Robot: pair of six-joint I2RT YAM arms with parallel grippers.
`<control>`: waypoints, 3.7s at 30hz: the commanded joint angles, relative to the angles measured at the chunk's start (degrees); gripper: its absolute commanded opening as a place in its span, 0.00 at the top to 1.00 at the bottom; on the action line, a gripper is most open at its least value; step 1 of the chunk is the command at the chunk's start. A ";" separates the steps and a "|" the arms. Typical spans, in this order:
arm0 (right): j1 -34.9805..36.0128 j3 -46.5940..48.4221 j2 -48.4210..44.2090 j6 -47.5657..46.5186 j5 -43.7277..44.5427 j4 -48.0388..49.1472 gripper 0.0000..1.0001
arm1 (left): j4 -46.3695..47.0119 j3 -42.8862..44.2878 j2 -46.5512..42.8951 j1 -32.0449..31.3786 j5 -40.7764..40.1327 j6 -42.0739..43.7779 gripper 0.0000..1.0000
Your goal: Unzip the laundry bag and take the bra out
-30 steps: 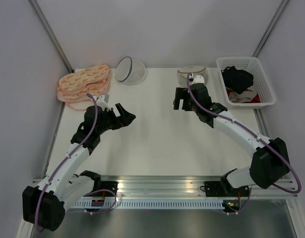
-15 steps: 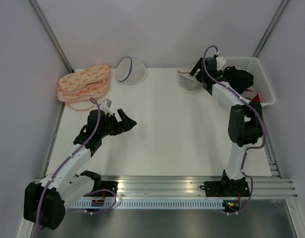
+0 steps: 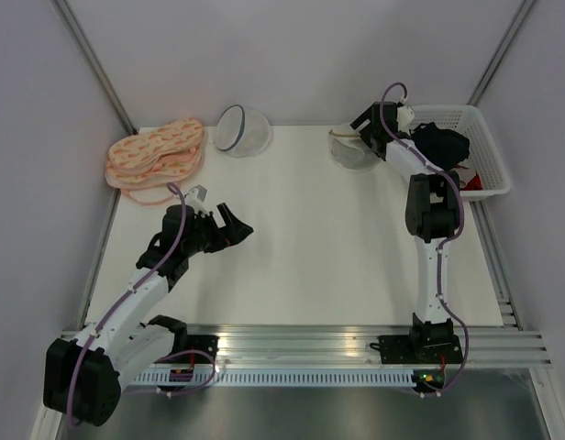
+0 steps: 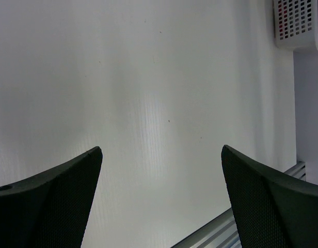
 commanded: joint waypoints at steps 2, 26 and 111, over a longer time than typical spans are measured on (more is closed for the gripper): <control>0.31 -8.65 -8.29 0.33 -5.88 5.51 0.02 | -0.62 -0.15 -1.81 0.05 -0.43 -0.86 0.00; 18.50 29.28 11.98 -26.31 -35.92 -3.72 0.02 | 1.31 -1.29 0.47 0.14 -1.67 -0.69 0.00; 23.78 -59.31 -67.47 -25.25 -13.52 -2.13 0.02 | -9.66 26.74 32.01 -26.83 -27.68 -9.30 0.98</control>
